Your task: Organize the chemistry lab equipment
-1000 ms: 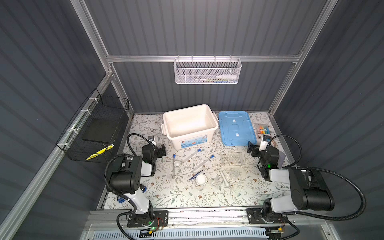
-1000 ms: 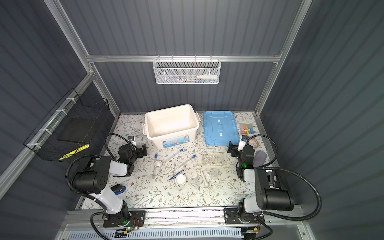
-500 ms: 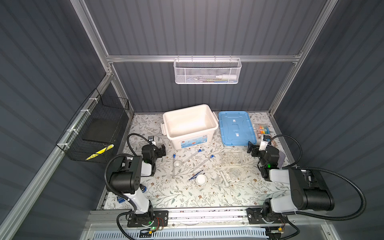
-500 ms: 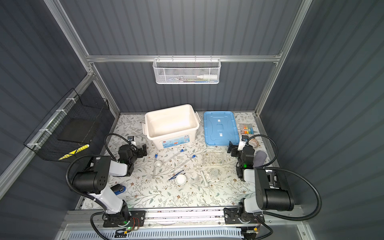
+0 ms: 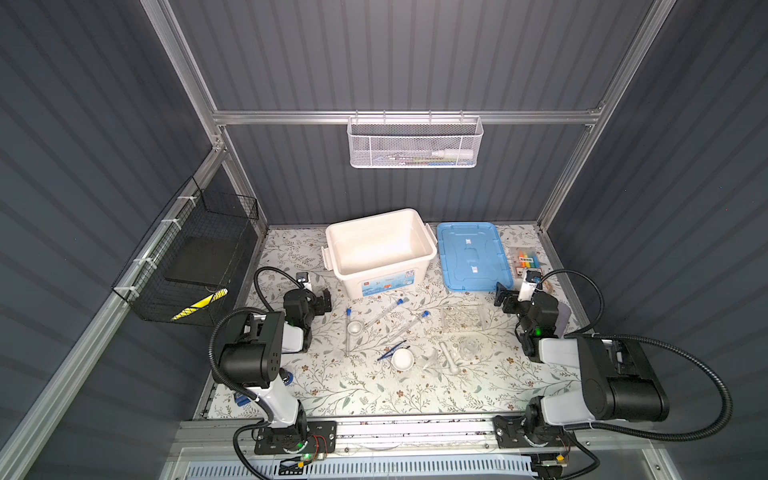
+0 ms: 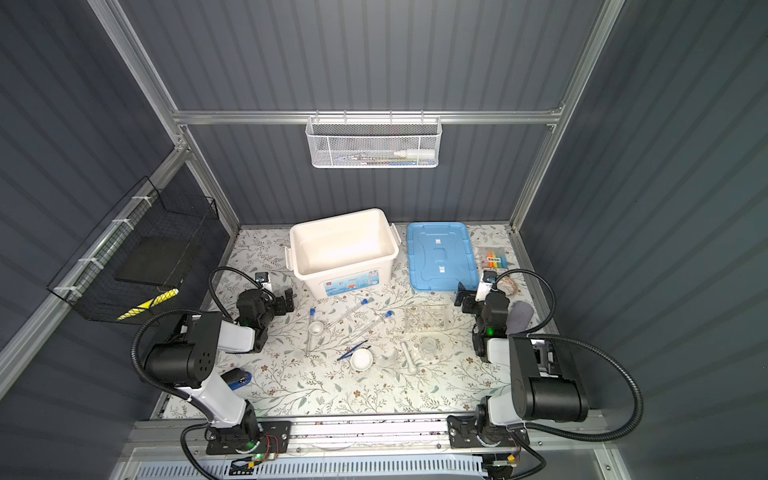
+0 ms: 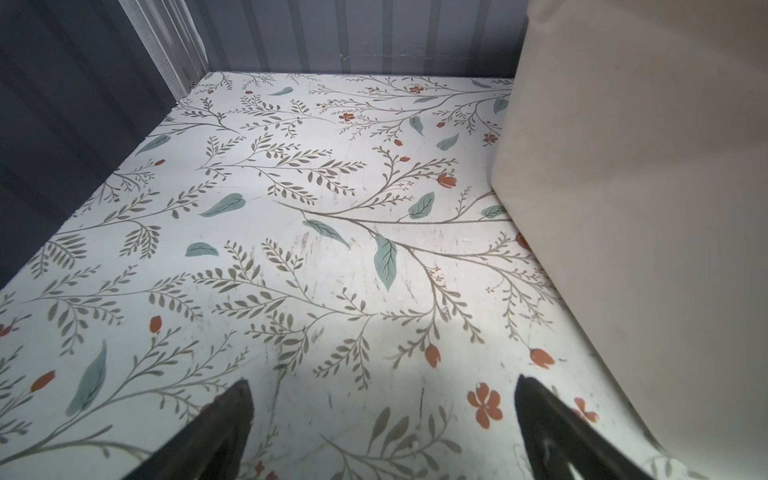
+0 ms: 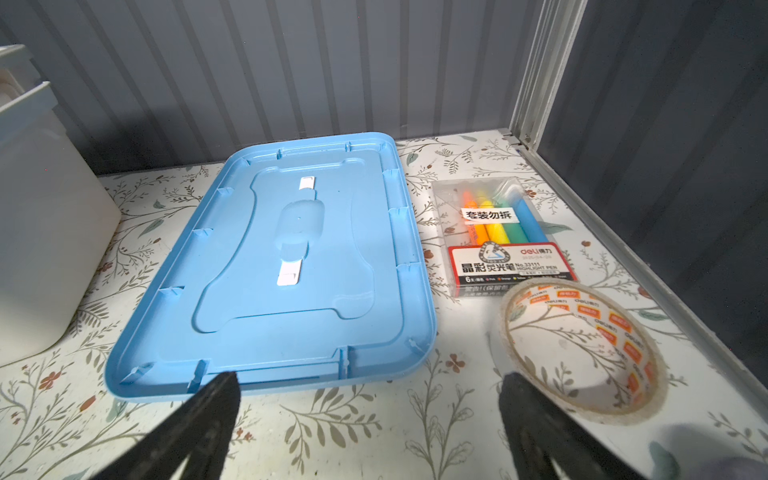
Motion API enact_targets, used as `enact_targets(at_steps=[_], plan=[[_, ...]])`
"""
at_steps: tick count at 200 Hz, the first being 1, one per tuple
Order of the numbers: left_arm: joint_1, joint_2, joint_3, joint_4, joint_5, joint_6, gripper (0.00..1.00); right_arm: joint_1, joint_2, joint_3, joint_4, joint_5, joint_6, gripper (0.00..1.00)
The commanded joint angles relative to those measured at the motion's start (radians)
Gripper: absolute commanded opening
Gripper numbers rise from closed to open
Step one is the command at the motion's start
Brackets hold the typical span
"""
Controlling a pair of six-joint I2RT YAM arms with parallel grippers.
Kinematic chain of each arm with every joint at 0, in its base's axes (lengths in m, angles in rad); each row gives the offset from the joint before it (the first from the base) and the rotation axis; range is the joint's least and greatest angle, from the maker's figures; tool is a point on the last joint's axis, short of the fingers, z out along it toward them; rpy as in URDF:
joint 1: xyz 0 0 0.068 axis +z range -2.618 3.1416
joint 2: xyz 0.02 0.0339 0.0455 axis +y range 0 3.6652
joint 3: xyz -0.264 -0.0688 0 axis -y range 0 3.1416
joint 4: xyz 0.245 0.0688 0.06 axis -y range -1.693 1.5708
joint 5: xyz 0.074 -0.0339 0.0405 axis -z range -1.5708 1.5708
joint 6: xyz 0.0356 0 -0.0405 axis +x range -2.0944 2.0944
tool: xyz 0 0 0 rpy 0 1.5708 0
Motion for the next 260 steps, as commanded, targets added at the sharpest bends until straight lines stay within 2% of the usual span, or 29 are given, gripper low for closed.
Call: enact_targets(at_steps=[1,21,32,43,58,70,98,124,150,202,260], plan=[[-0.007,0.011,0.020,-0.002,0.006,0.021,1.00,-0.006,0.004,0.025,-0.008,-0.011,-0.006,0.99],[-0.007,0.004,0.008,0.023,0.009,0.017,1.00,-0.006,0.003,0.020,0.000,-0.013,-0.005,0.99],[-0.004,-0.035,0.034,-0.052,-0.038,-0.006,1.00,-0.010,-0.006,0.021,-0.003,-0.022,-0.003,0.99],[0.002,-0.099,0.126,-0.287,-0.051,-0.026,1.00,-0.010,-0.053,0.046,-0.093,-0.010,0.001,0.99],[0.007,-0.149,0.299,-0.652,-0.053,-0.073,1.00,-0.010,-0.143,0.119,-0.326,0.027,0.037,0.99],[0.007,-0.172,0.390,-0.812,-0.019,-0.100,1.00,-0.010,-0.200,0.172,-0.470,0.022,0.078,0.99],[0.007,-0.292,0.351,-0.815,-0.030,-0.206,0.98,-0.008,-0.288,0.275,-0.690,-0.041,0.166,0.99],[0.002,-0.376,0.366,-0.943,-0.045,-0.305,0.94,0.003,-0.319,0.366,-0.863,-0.097,0.205,0.99],[-0.010,-0.455,0.346,-1.063,-0.060,-0.384,0.88,0.035,-0.326,0.414,-0.975,-0.097,0.214,0.99],[-0.094,-0.683,0.219,-1.263,-0.120,-0.480,0.80,0.081,-0.326,0.469,-1.084,-0.127,0.210,0.97],[-0.164,-0.863,0.113,-1.387,-0.073,-0.549,0.67,0.102,-0.376,0.453,-1.120,-0.181,0.188,0.96]])
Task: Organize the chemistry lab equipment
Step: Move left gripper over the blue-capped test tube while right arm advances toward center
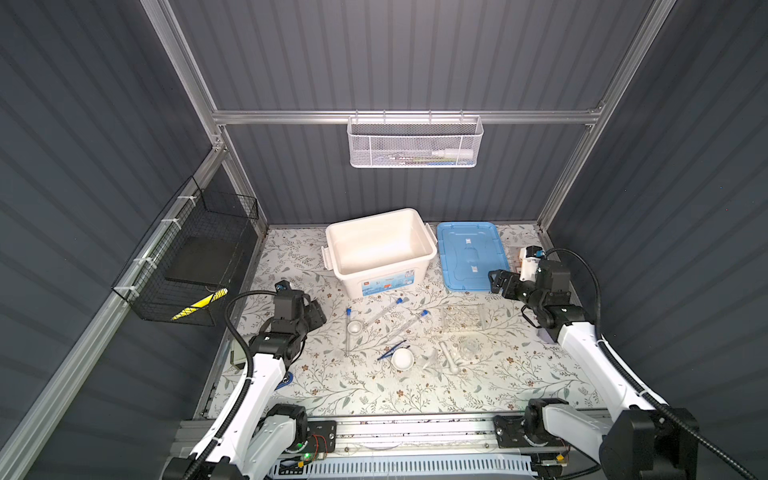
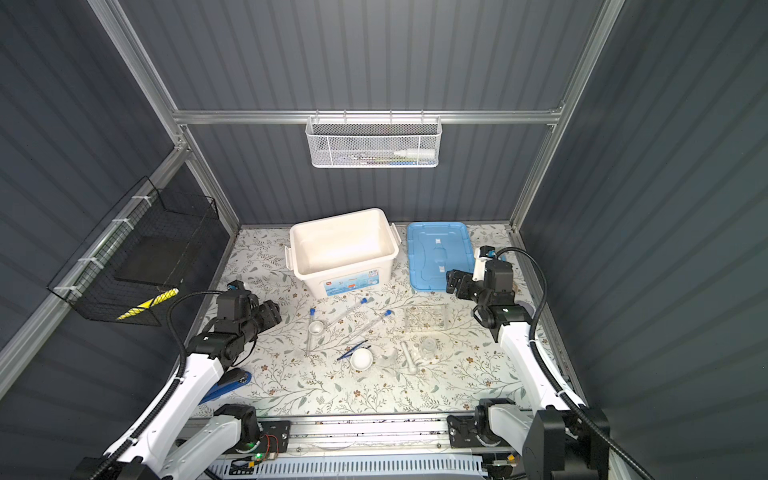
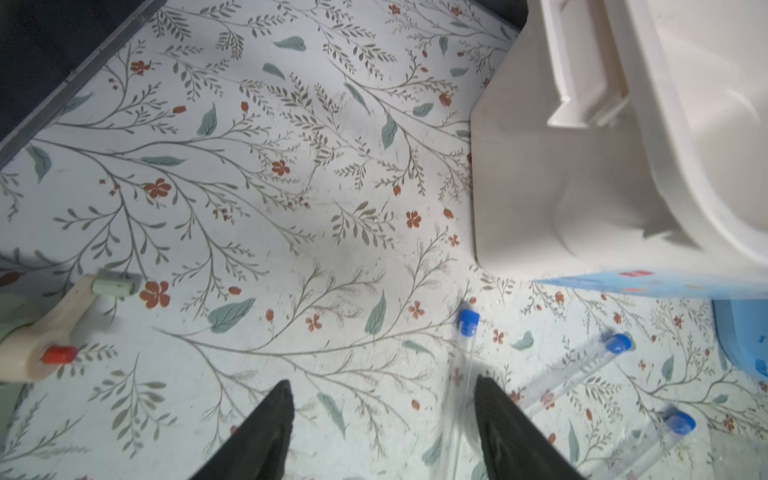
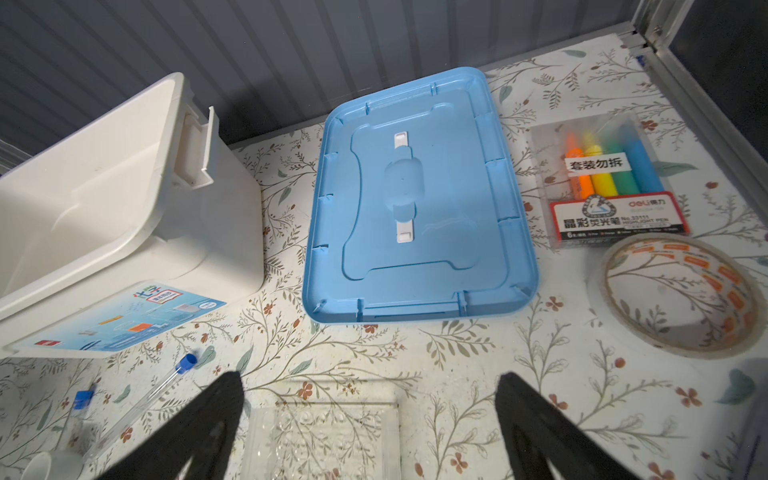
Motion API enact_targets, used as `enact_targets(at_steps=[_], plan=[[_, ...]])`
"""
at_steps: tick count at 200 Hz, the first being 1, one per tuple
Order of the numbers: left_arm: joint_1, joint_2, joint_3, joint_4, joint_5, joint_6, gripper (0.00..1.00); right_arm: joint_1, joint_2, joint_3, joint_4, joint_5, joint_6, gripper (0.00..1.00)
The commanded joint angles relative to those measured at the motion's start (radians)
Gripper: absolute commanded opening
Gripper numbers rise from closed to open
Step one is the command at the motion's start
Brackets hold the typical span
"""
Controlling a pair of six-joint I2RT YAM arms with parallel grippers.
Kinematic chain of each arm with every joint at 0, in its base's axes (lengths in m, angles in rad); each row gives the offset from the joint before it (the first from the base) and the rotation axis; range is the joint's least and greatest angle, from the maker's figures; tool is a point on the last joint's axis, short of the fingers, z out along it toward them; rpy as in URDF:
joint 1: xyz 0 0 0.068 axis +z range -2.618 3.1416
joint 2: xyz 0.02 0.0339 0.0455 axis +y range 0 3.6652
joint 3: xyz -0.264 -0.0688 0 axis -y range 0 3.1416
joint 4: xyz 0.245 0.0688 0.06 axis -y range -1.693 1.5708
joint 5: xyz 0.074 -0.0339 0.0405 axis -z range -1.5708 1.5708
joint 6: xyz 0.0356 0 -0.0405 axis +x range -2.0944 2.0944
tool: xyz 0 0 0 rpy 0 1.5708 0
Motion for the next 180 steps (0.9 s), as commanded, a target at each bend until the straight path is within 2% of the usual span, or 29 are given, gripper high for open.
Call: enact_targets(at_steps=[1,23,82,127,180], plan=[[-0.025,-0.042,-0.036,-0.082,0.020,-0.047,0.66,0.010,-0.023,0.010,-0.045,-0.039,-0.013,0.96],[-0.064,-0.024,-0.056,-0.073,0.051,-0.058,0.62,0.011,-0.040,-0.004,-0.046,-0.051,-0.008,0.95],[-0.212,0.055,-0.098,-0.003,0.028,-0.089,0.57,0.024,-0.077,-0.017,-0.072,-0.042,0.037,0.94],[-0.256,0.099,-0.126,0.048,0.058,-0.088,0.55,0.044,-0.102,-0.026,-0.104,-0.019,0.082,0.93],[-0.287,0.206,-0.132,0.105,0.117,-0.066,0.45,0.096,-0.121,-0.058,-0.142,0.024,0.159,0.90]])
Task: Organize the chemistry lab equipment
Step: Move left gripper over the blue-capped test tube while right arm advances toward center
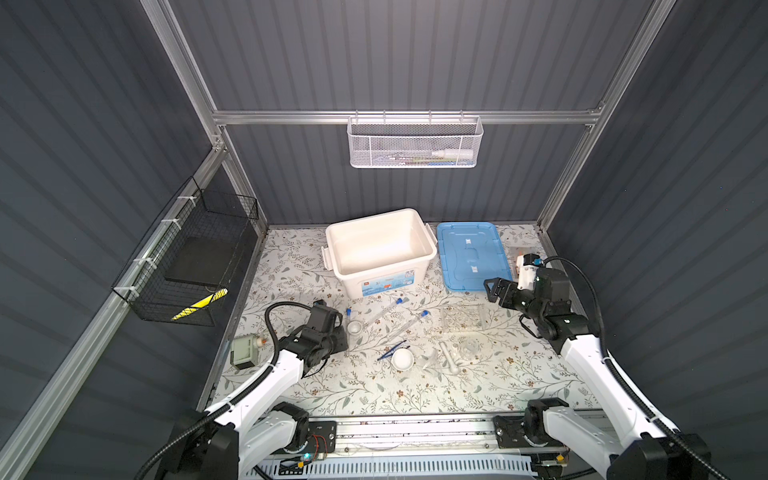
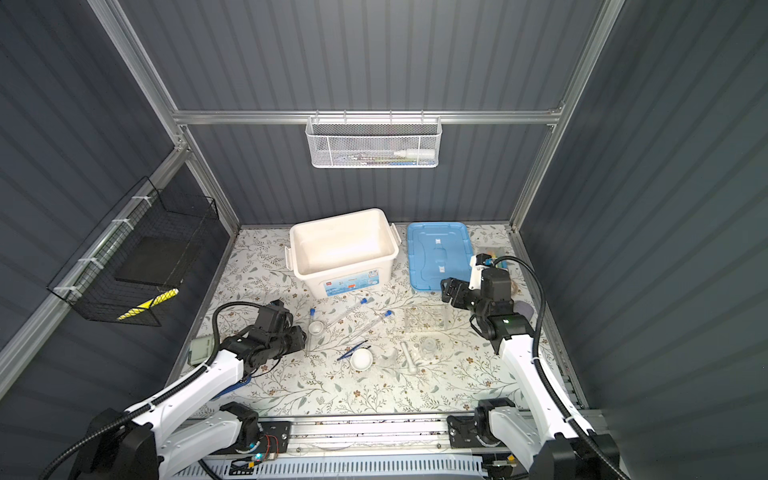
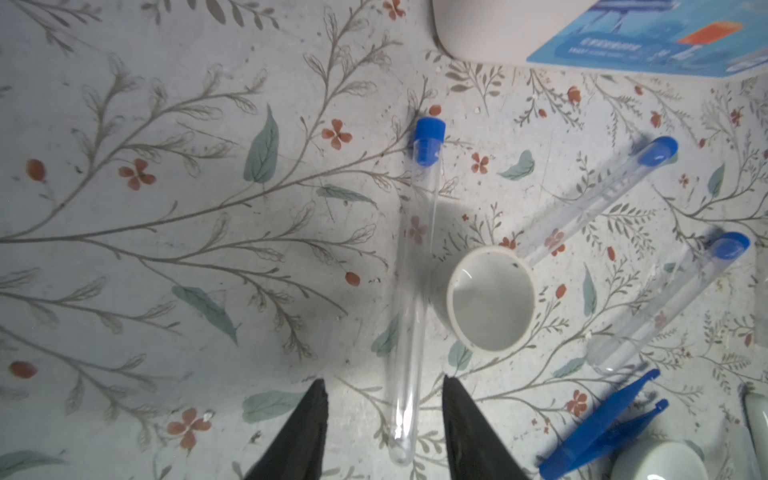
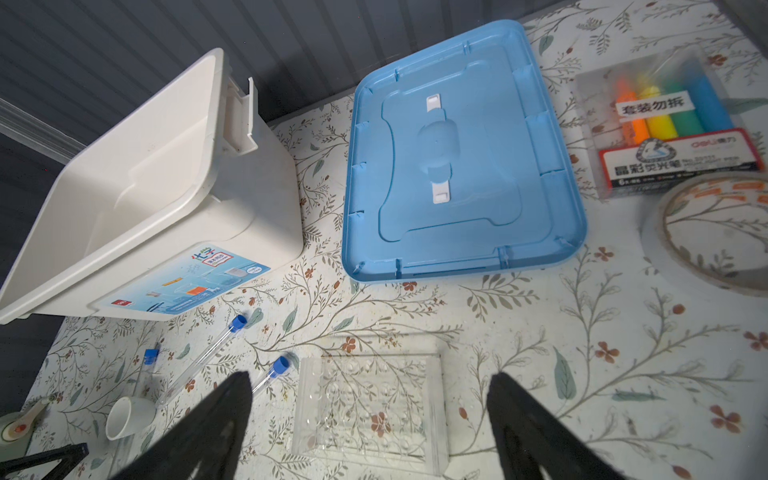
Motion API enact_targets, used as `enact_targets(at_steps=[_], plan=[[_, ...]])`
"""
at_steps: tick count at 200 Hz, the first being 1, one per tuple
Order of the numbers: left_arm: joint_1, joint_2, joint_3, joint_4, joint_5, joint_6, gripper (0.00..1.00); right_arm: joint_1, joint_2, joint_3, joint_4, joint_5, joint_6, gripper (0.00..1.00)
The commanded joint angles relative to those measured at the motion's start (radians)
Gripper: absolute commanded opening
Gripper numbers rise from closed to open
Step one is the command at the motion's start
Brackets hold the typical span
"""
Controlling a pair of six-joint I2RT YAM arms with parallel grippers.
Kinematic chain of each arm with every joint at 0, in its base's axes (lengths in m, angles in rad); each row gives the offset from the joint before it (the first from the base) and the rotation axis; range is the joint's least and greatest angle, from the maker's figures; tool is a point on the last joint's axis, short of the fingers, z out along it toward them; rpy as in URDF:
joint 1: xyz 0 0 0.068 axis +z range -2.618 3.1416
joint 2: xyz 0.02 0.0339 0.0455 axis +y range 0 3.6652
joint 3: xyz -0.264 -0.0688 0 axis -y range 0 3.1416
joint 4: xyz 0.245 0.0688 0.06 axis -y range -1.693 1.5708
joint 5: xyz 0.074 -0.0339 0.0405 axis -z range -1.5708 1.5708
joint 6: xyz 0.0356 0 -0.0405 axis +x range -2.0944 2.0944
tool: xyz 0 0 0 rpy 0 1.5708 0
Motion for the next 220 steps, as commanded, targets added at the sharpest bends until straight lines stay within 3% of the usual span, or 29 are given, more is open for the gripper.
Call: enact_targets(at_steps=[1,90,220], plan=[[-0.015,0.020,-0.020,0.044,0.043,0.010,0.45,0.028,-0.010,-0.016,-0.048,0.033,0.051,0.89],[-0.029,0.125,0.007,0.066,0.023,0.026,0.38,0.071,0.016,-0.014,-0.050,0.024,0.101,0.85],[-0.034,0.175,0.035,0.030,-0.072,-0.009,0.37,0.123,0.059,-0.015,-0.047,0.074,0.172,0.81]])
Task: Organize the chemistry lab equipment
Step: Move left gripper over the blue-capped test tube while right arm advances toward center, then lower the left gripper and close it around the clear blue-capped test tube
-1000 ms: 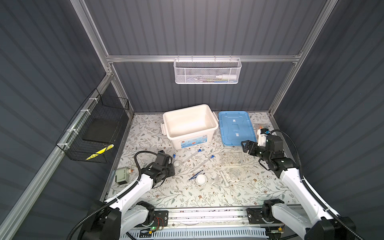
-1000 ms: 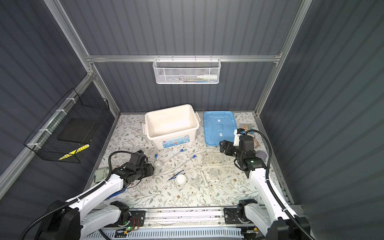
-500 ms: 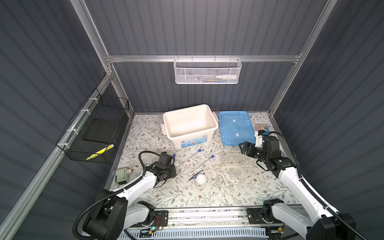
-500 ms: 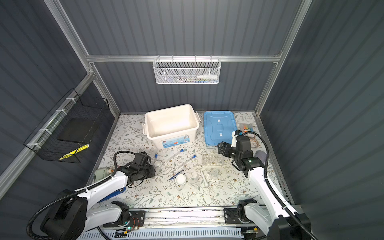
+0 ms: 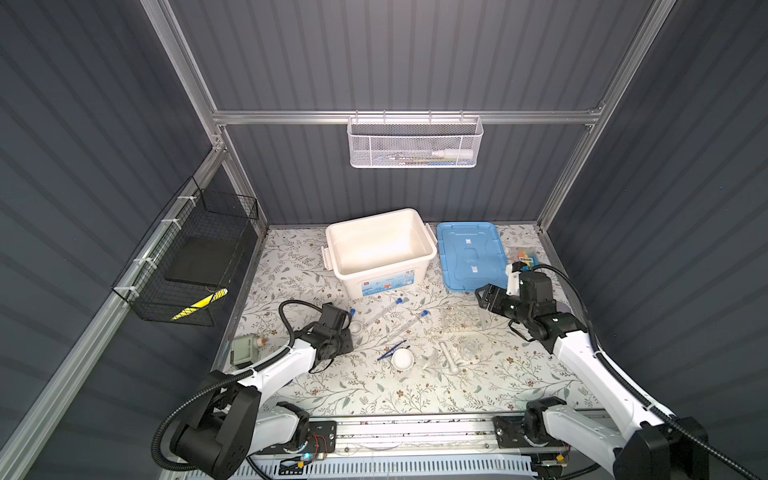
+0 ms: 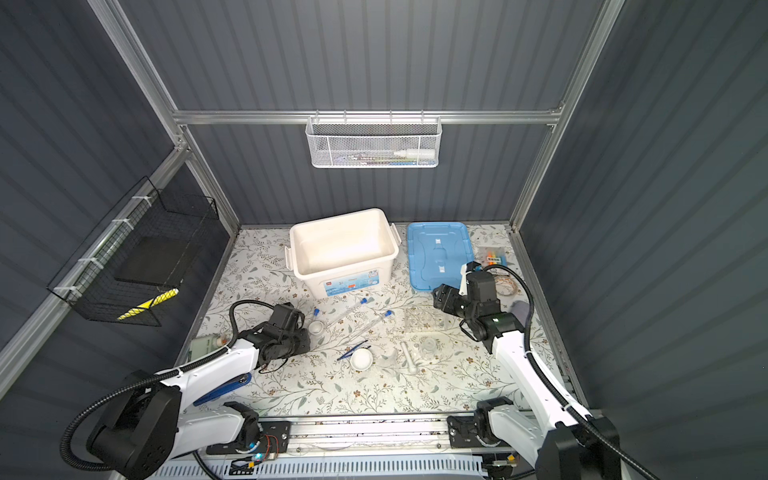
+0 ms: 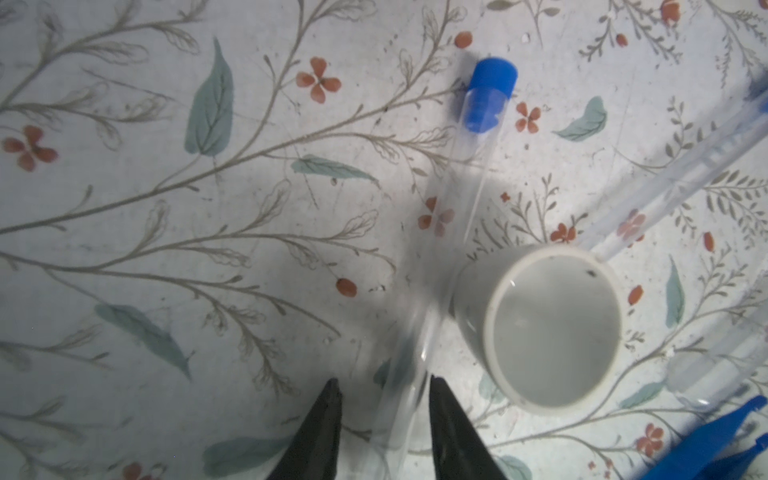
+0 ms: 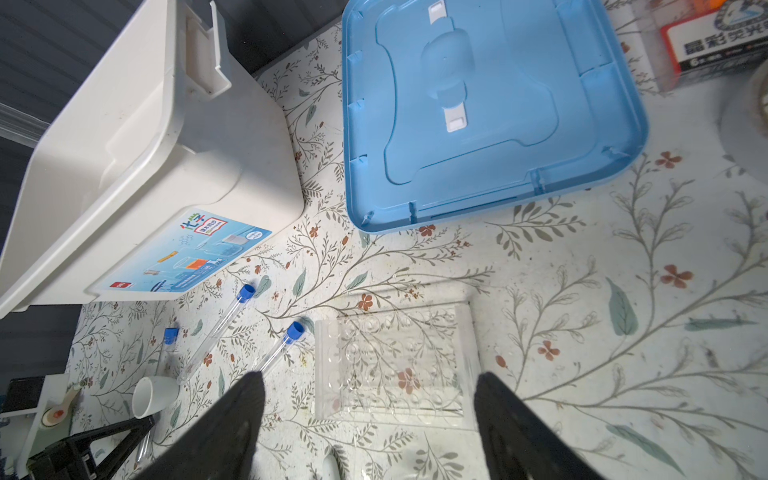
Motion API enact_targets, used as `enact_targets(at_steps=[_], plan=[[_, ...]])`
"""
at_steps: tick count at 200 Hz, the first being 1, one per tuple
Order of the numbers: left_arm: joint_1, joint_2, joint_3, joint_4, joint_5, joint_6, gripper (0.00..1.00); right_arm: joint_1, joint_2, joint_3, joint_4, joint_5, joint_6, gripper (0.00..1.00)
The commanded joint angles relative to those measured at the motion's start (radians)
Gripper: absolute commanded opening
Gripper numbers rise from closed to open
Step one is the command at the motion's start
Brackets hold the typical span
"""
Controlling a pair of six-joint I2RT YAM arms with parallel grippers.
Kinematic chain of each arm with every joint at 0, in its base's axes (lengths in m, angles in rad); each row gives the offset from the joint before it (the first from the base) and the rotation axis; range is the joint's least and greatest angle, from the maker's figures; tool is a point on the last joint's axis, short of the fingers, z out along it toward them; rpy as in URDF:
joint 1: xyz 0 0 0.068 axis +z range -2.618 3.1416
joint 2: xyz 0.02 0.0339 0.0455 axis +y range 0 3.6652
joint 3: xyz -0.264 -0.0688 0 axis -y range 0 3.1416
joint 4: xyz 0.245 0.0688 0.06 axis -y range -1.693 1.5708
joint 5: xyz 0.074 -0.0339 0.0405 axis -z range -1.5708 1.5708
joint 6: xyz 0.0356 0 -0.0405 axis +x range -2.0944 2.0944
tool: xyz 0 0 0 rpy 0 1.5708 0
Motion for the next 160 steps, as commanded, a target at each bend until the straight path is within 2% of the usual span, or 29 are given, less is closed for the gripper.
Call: enact_targets(at_steps=[1,45,160], plan=[[-0.004,0.003,0.026,-0.042,-0.040,-0.012,0.37,0.020,0.006,-0.010,0.001,0.026,0.024,0.81],[-0.004,-0.010,0.022,-0.075,-0.081,-0.026,0.37,0.068,0.014,-0.012,0.003,0.062,0.040,0.80],[-0.004,0.023,0.043,-0.061,-0.090,0.021,0.39,0.142,0.015,-0.030,0.019,0.118,0.077,0.80]])
